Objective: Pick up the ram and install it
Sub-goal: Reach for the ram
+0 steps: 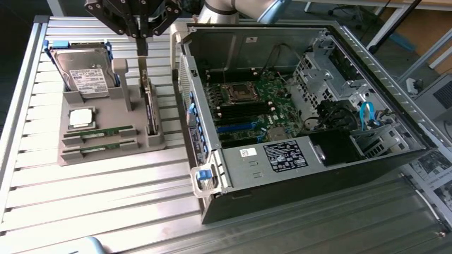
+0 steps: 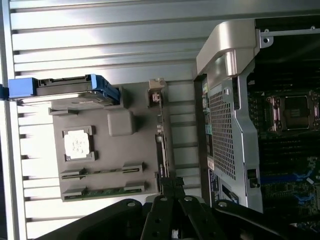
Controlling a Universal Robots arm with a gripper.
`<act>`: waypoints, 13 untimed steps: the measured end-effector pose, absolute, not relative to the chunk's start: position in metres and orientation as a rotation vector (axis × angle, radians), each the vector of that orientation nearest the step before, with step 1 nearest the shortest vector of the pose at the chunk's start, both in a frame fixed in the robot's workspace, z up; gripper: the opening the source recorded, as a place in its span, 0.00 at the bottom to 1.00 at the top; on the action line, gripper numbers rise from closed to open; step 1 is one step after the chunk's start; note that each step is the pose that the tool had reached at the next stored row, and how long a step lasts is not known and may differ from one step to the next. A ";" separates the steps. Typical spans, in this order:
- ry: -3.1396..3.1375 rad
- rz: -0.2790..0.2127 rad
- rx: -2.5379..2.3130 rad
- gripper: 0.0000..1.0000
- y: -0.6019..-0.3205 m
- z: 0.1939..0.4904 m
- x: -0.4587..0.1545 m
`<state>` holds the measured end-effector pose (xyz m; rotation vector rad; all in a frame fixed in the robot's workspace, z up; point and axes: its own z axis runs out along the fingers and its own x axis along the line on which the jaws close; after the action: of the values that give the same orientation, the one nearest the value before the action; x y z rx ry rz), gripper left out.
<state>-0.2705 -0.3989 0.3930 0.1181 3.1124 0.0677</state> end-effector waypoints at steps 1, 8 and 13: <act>3.112 0.068 0.118 0.11 -0.399 0.393 -0.271; 3.113 0.068 0.118 0.11 -0.399 0.393 -0.278; 3.113 0.068 0.118 0.11 -0.399 0.393 -0.283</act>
<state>-0.2831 -0.3989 0.3930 0.1180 3.1125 0.0676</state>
